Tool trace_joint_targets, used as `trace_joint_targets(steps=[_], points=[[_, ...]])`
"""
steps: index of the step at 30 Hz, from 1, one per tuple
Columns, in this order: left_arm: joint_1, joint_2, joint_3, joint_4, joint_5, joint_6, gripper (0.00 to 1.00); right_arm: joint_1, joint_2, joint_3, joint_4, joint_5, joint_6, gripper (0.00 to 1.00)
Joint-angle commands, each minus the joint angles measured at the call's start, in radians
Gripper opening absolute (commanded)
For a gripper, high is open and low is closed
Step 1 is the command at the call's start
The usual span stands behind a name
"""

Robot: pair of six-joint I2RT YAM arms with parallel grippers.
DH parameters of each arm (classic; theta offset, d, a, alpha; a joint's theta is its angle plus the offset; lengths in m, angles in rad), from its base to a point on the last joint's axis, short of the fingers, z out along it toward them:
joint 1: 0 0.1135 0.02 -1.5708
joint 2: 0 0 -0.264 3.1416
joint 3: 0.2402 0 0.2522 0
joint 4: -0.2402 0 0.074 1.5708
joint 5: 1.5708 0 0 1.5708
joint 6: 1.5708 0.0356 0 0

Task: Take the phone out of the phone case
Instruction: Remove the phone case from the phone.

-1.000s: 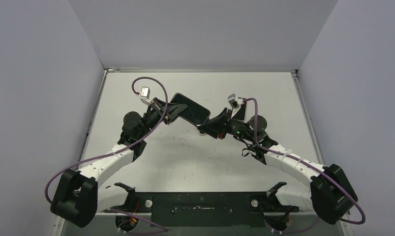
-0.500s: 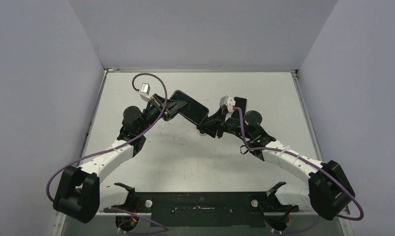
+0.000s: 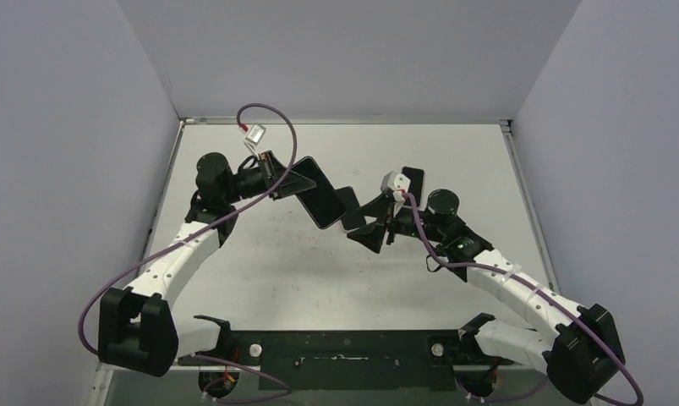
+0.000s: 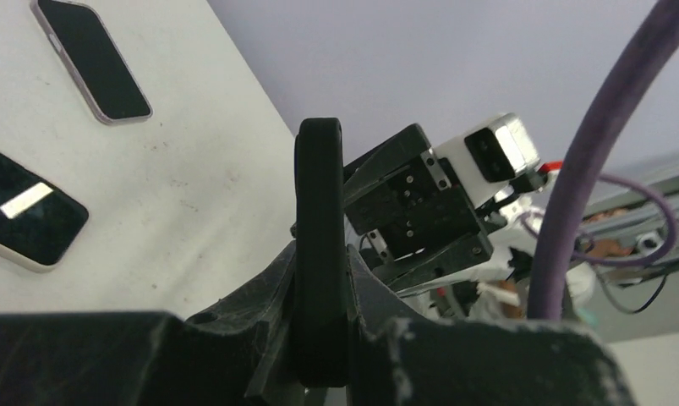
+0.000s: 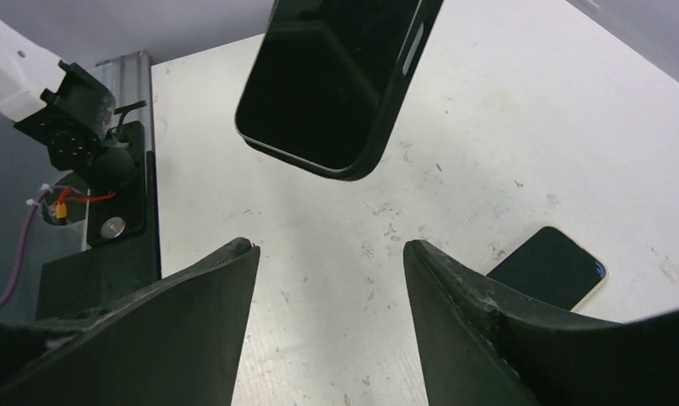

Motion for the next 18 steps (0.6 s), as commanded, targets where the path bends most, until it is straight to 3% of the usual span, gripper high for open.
trace_joint_targets(steps=[1,10,18], points=[[0.002,0.014,0.136,-0.171,0.193,0.311,0.00,0.007,-0.037,0.087,-0.112,-0.102,-0.075,0.66],[0.002,0.032,0.178,-0.183,0.373,0.410,0.00,0.050,0.056,0.200,-0.206,-0.191,-0.160,0.67],[-0.002,0.031,0.179,-0.166,0.430,0.415,0.00,0.093,0.145,0.278,-0.293,-0.255,-0.254,0.55]])
